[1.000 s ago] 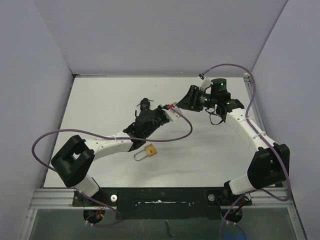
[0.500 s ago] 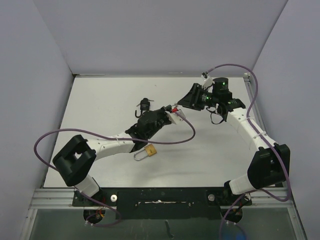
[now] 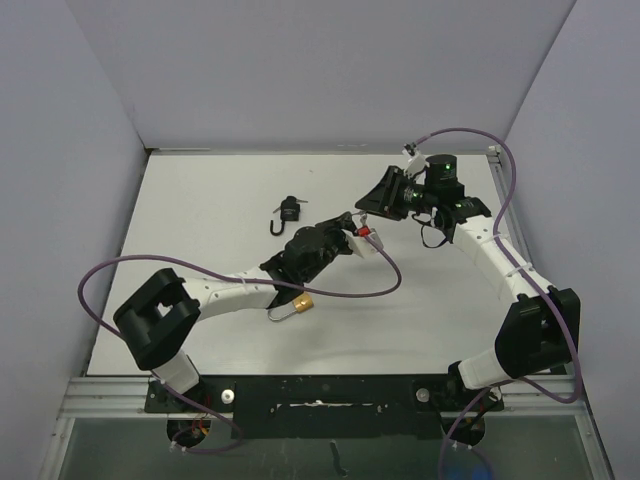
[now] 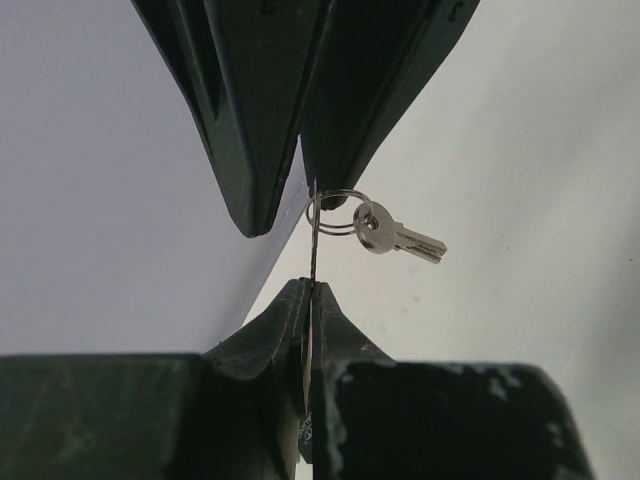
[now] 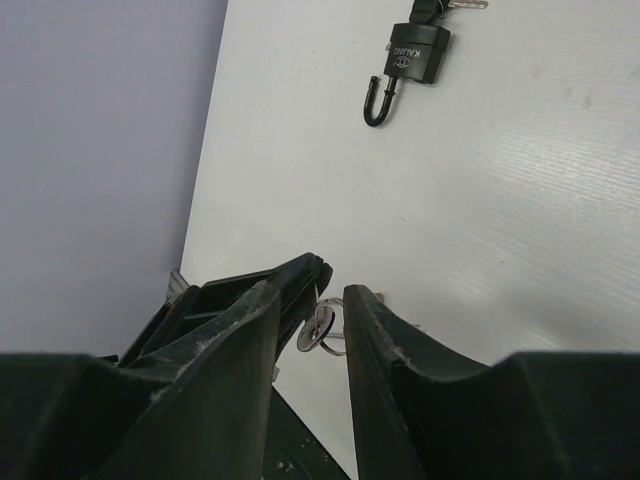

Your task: Unlock with the key

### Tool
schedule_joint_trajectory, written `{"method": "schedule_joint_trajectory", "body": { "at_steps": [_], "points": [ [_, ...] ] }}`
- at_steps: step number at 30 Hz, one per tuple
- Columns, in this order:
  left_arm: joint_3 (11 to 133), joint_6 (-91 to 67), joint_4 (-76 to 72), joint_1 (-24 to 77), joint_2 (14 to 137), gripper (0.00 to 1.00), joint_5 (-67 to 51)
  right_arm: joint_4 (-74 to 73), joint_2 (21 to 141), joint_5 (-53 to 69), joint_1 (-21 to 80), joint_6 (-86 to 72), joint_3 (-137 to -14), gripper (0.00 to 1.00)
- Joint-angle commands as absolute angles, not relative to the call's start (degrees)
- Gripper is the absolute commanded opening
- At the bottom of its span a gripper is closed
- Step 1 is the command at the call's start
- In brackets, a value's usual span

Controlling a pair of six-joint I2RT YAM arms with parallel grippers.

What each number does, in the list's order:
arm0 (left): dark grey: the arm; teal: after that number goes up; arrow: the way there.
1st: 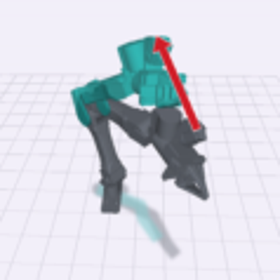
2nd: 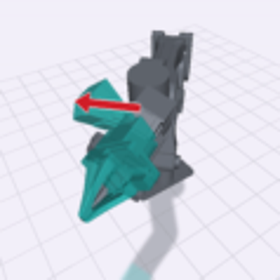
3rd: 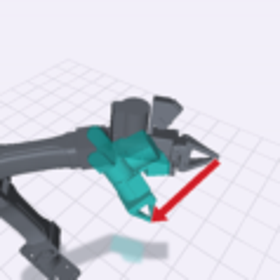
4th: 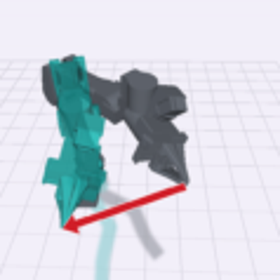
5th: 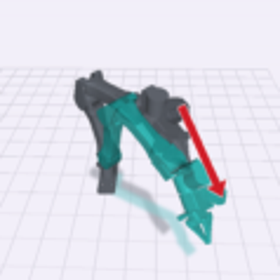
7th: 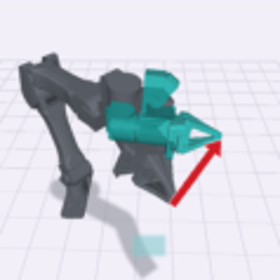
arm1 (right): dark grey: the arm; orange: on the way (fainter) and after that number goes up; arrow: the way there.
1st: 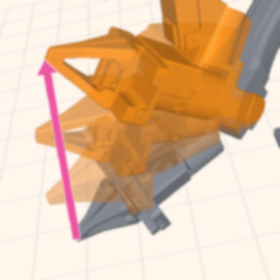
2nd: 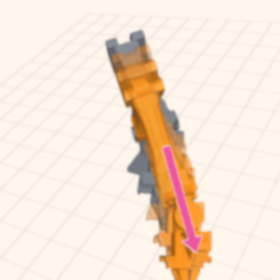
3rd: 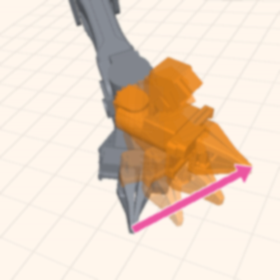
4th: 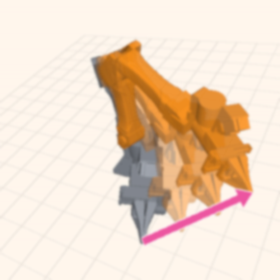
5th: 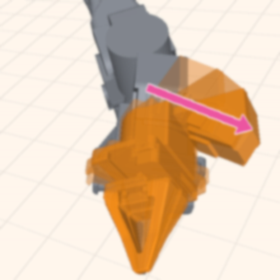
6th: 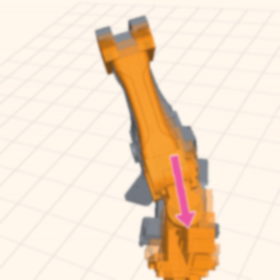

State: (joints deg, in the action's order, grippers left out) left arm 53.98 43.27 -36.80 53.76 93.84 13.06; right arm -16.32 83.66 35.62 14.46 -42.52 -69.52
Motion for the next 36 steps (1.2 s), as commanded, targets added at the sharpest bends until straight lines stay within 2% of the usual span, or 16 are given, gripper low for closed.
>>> {"method": "schedule_joint_trajectory", "body": {
  "at_steps": [1, 16, 21, 27, 29, 32, 35, 36],
  "points": [
    [56.95, 45.94, -41.95, 54.15, 94.73, 0.00, 14.53, -13.56, 81.08, 37.25, 14.00, -43.32, -71.88, 0.31],
    [57.46, 47.74, -45.16, 54.85, 96.36, 0.00, 17.87, -13.20, 82.17, 37.92, 14.20, -44.37, -70.49, 0.23],
    [57.57, 48.51, -46.40, 55.10, 96.98, 0.00, 18.72, -13.27, 82.49, 38.07, 14.17, -44.38, -70.49, 0.16],
    [57.82, 48.96, -47.76, 55.25, 97.74, 0.00, 19.79, -13.34, 82.64, 37.74, 14.18, -44.75, -70.40, 0.00],
    [57.84, 49.30, -49.05, 55.48, 98.26, 0.00, 20.85, -13.32, 82.47, 37.04, 14.07, -45.16, -70.25, 0.00],
    [57.41, 49.93, -50.49, 55.80, 98.84, 0.13, 21.53, -12.36, 82.14, 35.97, 13.87, -46.32, -69.65, 0.00],
    [56.58, 49.76, -51.33, 55.94, 98.92, 0.19, 22.17, -10.99, 81.92, 35.83, 13.56, -47.37, -68.96, 0.00],
    [56.31, 49.53, -51.47, 55.91, 98.77, 0.27, 22.42, -10.80, 81.85, 35.59, 13.40, -47.64, -68.80, 0.00]
  ]
}}
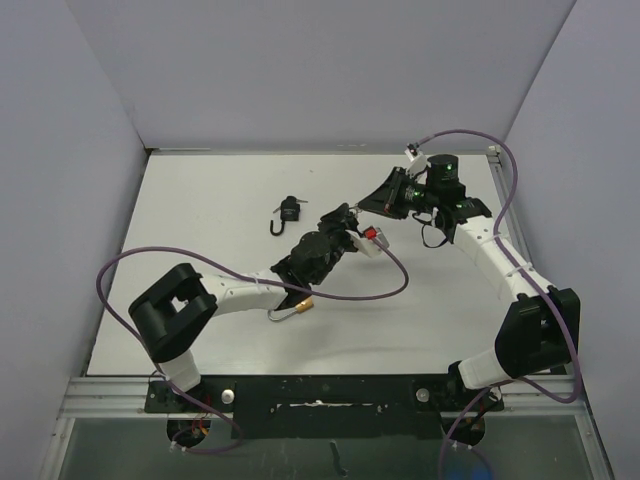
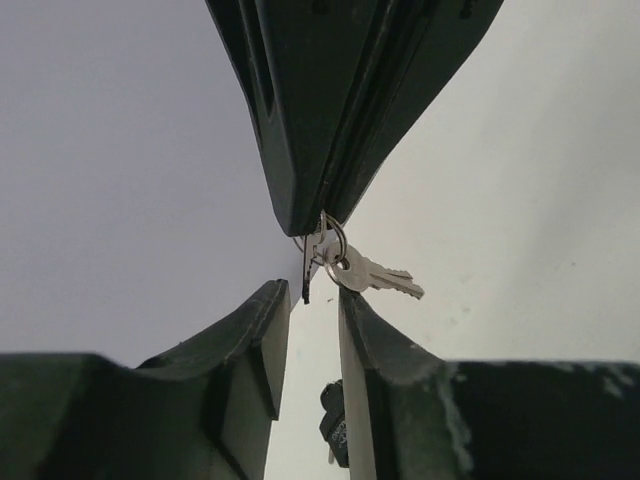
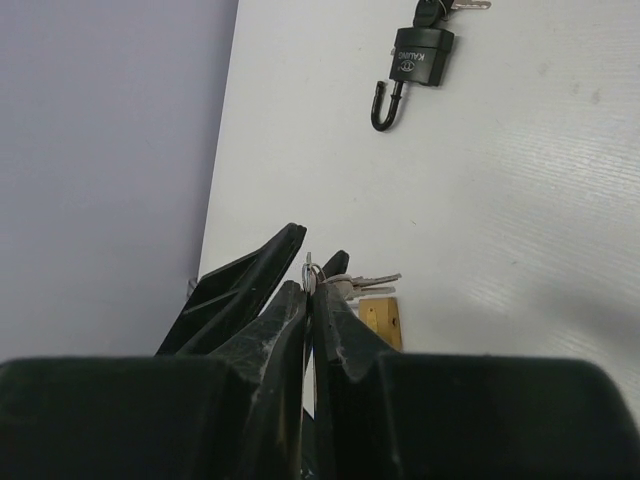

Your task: Unlock with the key

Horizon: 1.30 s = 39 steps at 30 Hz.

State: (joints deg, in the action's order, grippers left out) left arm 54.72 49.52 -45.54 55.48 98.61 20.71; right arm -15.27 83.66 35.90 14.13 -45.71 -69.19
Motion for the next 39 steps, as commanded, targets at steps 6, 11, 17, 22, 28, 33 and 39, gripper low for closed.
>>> {"method": "schedule_joint_trajectory", "body": {
  "at_steps": [6, 11, 17, 22, 28, 33, 39],
  "points": [
    [53.03, 48.12, -51.40, 55.66, 97.04, 0.66, 24.11, -8.30, 80.87, 35.10, 11.33, -49.36, -66.88, 0.00],
    [48.54, 44.64, -49.87, 54.03, 93.54, 0.70, 24.86, -7.82, 80.10, 35.55, 8.89, -49.12, -65.62, 0.00],
    [45.21, 29.79, -41.61, 48.09, 84.92, 0.71, 21.51, -9.21, 79.39, 35.48, 7.30, -44.37, -64.63, 0.00],
    [46.01, 17.36, -30.58, 42.75, 78.72, 0.73, 13.34, -9.81, 79.12, 35.77, 7.07, -39.35, -63.84, 0.00],
    [48.98, 3.58, -18.40, 37.68, 74.94, 0.74, 3.30, -9.89, 78.82, 37.11, 7.01, -34.71, -62.94, 0.00],
    [49.63, -5.17, -14.04, 32.37, 73.95, 0.74, -12.54, -9.94, 79.35, 39.75, 6.99, -32.88, -62.38, 0.00],
    [49.63, -12.31, -12.14, 28.45, 74.88, 0.74, -23.49, -6.71, 79.74, 43.24, 6.94, -34.79, -60.99, 0.00]
  ]
}}
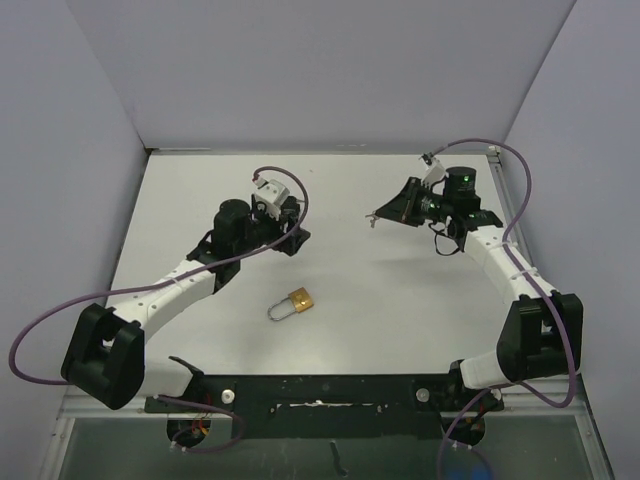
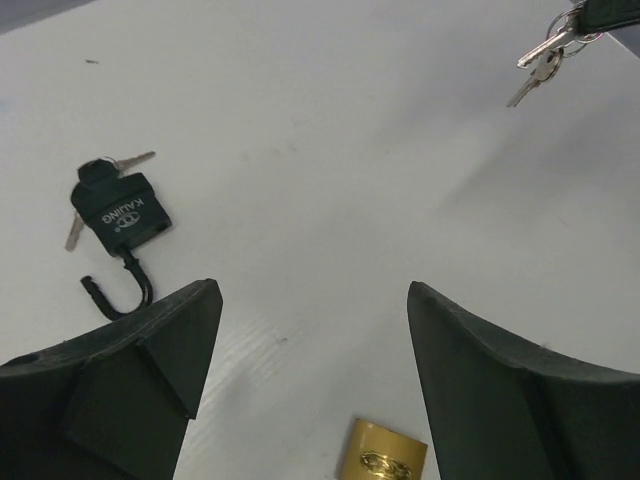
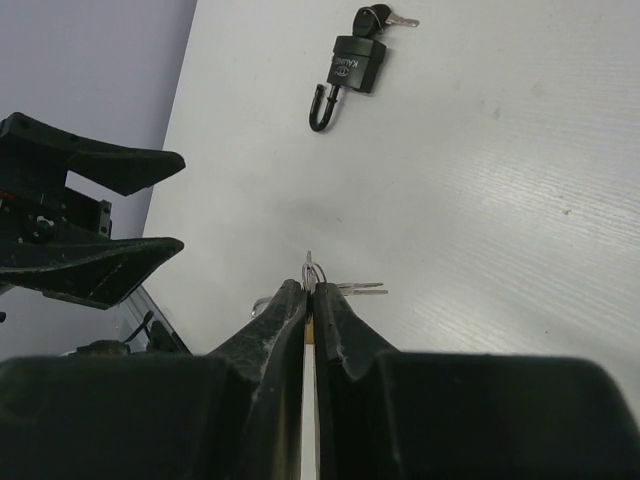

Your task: Unlock with the key

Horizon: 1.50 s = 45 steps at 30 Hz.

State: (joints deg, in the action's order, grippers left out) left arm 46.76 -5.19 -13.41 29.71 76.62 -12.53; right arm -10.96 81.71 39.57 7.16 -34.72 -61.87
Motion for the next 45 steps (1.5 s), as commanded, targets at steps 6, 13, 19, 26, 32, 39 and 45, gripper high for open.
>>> {"method": "schedule_joint_trajectory", "body": {
  "at_steps": [6, 13, 19, 26, 32, 39, 45],
  "points": [
    [48.87, -13.08, -7.05, 28.51, 75.30, 0.76, -29.92, -6.41, 79.59, 43.59, 6.92, -35.11, -60.91, 0.00],
    [47.86, -11.43, 6.55, 30.24, 73.90, 0.93, -27.08, -6.50, 79.57, 44.27, 6.66, -34.93, -60.78, 0.00],
    [47.16, -8.20, 13.35, 33.95, 73.07, 0.98, -17.97, -5.77, 80.37, 45.34, 6.48, -35.13, -60.69, 0.00],
    [48.37, -5.36, 17.42, 40.50, 76.90, 0.98, -7.56, -5.36, 80.07, 45.78, 6.26, -34.99, -59.80, 0.00],
    [50.23, -3.45, 19.77, 43.46, 81.53, 0.98, -2.84, -5.51, 80.07, 46.05, 5.73, -34.80, -59.41, 0.00],
    [49.66, -1.61, 17.72, 44.14, 83.57, 0.98, -0.60, -5.54, 80.60, 46.19, 5.34, -34.80, -59.85, 0.00],
    [51.52, -0.88, 18.13, 44.66, 87.04, 0.98, -0.04, -5.54, 81.08, 46.19, 5.32, -34.81, -60.25, 0.00]
  ]
}}
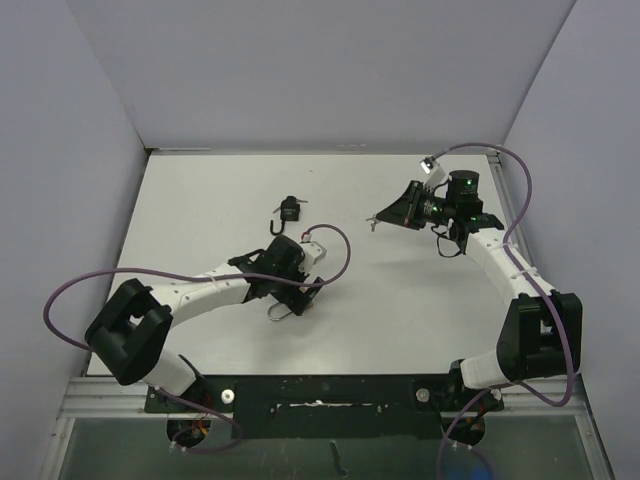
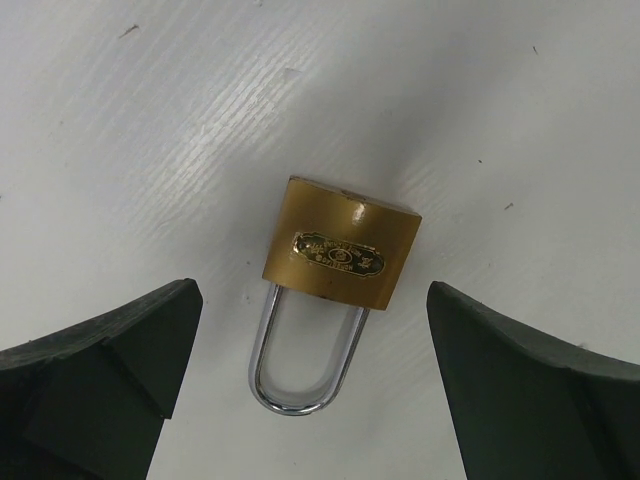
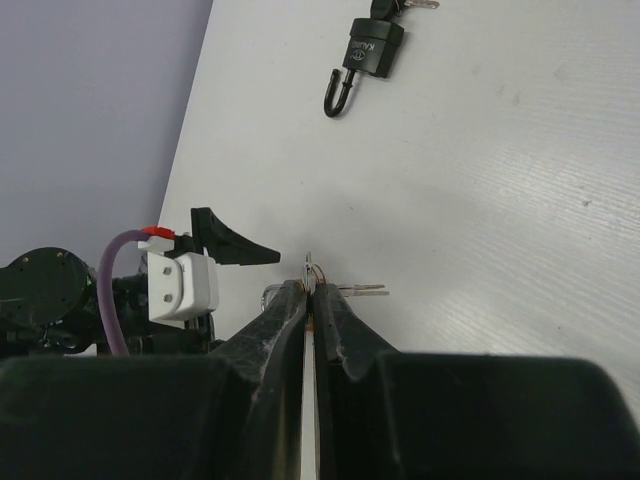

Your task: Unlock with the key

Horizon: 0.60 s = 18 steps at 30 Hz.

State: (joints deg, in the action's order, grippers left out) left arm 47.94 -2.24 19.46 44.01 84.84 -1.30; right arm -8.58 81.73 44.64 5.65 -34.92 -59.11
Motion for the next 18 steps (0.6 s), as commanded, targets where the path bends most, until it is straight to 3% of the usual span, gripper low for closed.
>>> {"method": "schedule_joint_trajectory", "body": {
  "at_steps": [1, 18],
  "points": [
    [51.85, -0.93, 18.33, 44.91, 87.62, 0.98, 0.04, -5.54, 81.11, 46.17, 5.26, -34.81, -60.29, 0.00],
    [57.04, -1.45, 23.78, 45.97, 94.23, 0.98, 2.49, -5.71, 81.21, 46.25, 5.01, -35.02, -60.38, 0.00]
  ]
}}
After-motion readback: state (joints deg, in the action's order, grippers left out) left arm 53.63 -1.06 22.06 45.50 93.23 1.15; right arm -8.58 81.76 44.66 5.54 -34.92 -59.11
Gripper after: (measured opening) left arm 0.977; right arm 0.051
